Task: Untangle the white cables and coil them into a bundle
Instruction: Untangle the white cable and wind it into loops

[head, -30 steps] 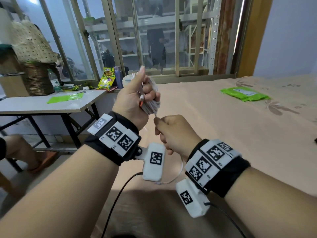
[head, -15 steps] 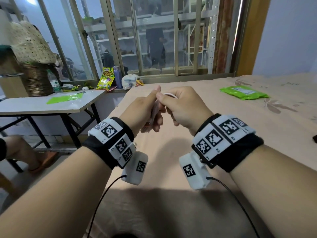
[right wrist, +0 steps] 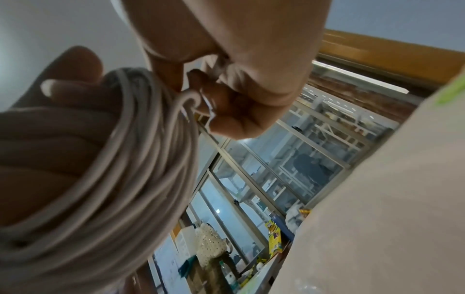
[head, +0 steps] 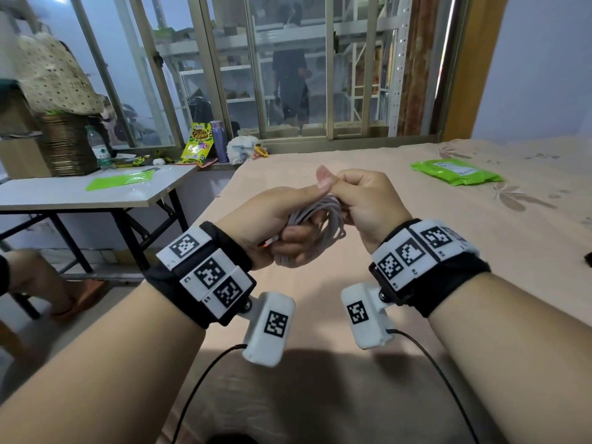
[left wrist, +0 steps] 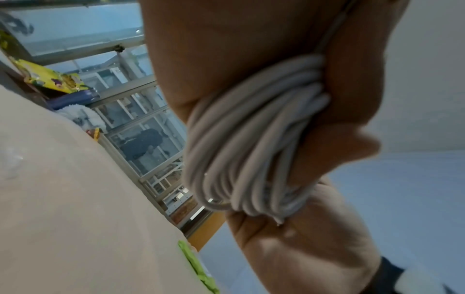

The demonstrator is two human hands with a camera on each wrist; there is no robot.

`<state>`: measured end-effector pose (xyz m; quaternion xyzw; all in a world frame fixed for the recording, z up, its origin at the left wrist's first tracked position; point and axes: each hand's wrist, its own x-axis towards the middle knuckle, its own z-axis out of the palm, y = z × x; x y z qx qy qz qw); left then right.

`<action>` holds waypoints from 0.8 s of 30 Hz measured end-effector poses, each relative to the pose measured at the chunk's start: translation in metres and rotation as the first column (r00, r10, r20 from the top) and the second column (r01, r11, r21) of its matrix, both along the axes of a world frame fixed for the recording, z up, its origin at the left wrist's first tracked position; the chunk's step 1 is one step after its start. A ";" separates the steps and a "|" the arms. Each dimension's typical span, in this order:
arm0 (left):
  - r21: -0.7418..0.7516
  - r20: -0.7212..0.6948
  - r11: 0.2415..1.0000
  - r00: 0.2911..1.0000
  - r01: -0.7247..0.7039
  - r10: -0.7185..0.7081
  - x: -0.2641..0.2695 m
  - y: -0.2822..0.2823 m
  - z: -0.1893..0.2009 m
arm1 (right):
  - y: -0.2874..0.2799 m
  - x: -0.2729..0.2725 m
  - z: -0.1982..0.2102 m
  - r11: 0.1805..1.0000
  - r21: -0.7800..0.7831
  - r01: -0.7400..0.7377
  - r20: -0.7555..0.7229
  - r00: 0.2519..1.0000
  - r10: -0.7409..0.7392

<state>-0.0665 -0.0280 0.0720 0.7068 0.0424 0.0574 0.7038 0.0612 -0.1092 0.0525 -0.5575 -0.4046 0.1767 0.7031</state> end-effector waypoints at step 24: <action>-0.317 0.054 0.940 0.987 -0.124 0.149 0.001 -0.016 -0.003 | 0.014 0.001 -0.002 0.962 -0.124 0.244 -0.166 0.950 -0.263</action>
